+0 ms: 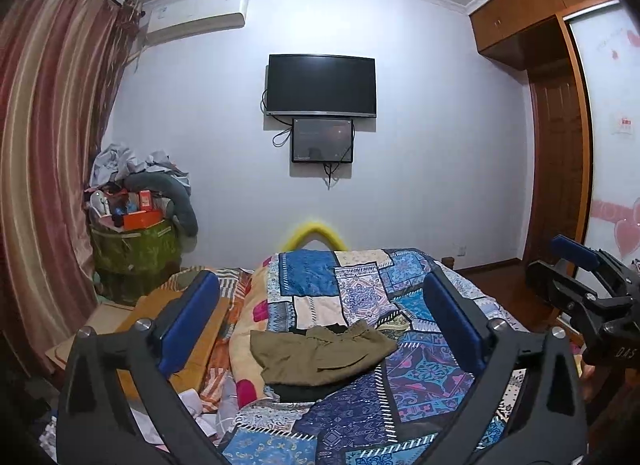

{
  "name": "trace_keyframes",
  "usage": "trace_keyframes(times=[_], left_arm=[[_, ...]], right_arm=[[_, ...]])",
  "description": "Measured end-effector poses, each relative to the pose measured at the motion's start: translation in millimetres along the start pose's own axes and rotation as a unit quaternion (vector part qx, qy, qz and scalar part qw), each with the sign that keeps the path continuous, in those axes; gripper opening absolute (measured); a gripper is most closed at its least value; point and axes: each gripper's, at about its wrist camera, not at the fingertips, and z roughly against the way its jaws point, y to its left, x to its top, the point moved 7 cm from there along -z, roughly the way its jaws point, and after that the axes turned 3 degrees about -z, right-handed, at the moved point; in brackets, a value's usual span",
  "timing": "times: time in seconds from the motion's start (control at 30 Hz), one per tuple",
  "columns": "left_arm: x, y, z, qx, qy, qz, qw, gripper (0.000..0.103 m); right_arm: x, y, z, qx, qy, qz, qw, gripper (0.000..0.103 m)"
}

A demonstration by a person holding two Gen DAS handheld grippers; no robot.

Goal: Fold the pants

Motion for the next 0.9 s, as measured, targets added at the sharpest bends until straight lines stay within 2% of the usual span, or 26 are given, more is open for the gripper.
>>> trace_keyframes(times=[0.9], left_arm=[[-12.5, -3.1, -12.3, -0.006, 0.014, 0.0, 0.9999, 0.103]], right_arm=[[-8.3, -5.2, 5.1, -0.005, 0.015, -0.019, 1.0, 0.103]])
